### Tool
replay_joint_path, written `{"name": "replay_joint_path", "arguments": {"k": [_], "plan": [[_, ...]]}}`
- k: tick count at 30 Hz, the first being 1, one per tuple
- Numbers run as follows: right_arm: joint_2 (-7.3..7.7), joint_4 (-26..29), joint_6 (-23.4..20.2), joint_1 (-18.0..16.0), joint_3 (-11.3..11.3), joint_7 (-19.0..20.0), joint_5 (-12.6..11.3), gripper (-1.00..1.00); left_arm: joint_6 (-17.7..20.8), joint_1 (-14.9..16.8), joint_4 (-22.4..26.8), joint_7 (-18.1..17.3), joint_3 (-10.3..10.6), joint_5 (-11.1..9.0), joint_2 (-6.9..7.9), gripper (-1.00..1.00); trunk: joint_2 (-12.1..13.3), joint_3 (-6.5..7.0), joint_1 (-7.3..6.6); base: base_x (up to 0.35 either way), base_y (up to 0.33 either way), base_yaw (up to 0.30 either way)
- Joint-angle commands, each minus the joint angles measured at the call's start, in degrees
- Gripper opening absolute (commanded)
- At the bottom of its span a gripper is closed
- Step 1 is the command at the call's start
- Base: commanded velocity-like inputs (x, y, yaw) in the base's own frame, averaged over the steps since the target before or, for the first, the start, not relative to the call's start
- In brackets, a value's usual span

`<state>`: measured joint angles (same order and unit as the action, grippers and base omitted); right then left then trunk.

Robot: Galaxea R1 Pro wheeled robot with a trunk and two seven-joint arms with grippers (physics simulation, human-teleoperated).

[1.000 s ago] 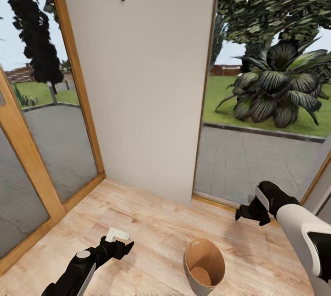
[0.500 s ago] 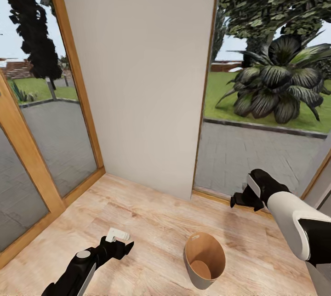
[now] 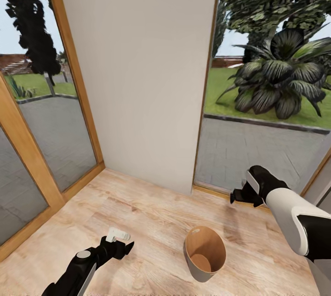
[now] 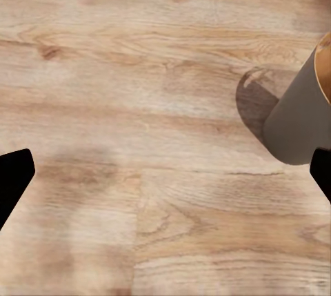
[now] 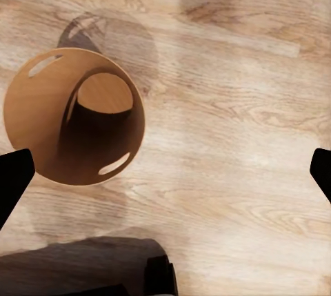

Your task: Put the three can of soda from the living room inside the tash can in the kitchen.

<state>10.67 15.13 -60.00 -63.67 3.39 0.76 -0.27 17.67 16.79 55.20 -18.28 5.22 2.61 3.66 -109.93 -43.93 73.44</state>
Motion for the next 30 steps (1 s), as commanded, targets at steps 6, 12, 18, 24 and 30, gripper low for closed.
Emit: {"name": "replay_joint_path", "arguments": {"k": [6,12,18,24,30], "plan": [[0.04,-0.2,0.0,0.0,0.0,-0.1,0.0,1.0,0.0,0.0,0.0,0.0,0.0,0.0,0.01,1.0,-2.4,-1.61,1.32,0.0,0.0,0.0],[0.02,-0.2,0.0,0.0,0.0,-0.1,0.0,1.0,0.0,0.0,-0.1,-0.1,0.0,0.0,-0.02,1.0,-4.8,-3.21,2.64,0.0,0.0,0.0],[-0.05,-0.1,0.0,0.0,-0.1,-0.1,0.1,1.0,0.0,0.0,-0.1,-0.1,0.0,0.0,-0.03,1.0,-7.2,-4.81,3.96,0.0,0.0,0.0],[-0.17,0.1,0.0,0.0,-0.1,-0.4,0.0,1.0,-0.1,0.0,-0.1,-0.1,0.0,0.1,-0.07,1.0,-9.6,-6.41,5.28,0.0,0.0,0.0],[-0.95,0.7,0.0,0.0,-0.3,-0.6,0.3,1.0,-1.3,0.0,-0.1,0.0,0.0,0.1,-0.75,1.0,-12.0,-8.01,6.59,0.0,0.0,0.0]]}}
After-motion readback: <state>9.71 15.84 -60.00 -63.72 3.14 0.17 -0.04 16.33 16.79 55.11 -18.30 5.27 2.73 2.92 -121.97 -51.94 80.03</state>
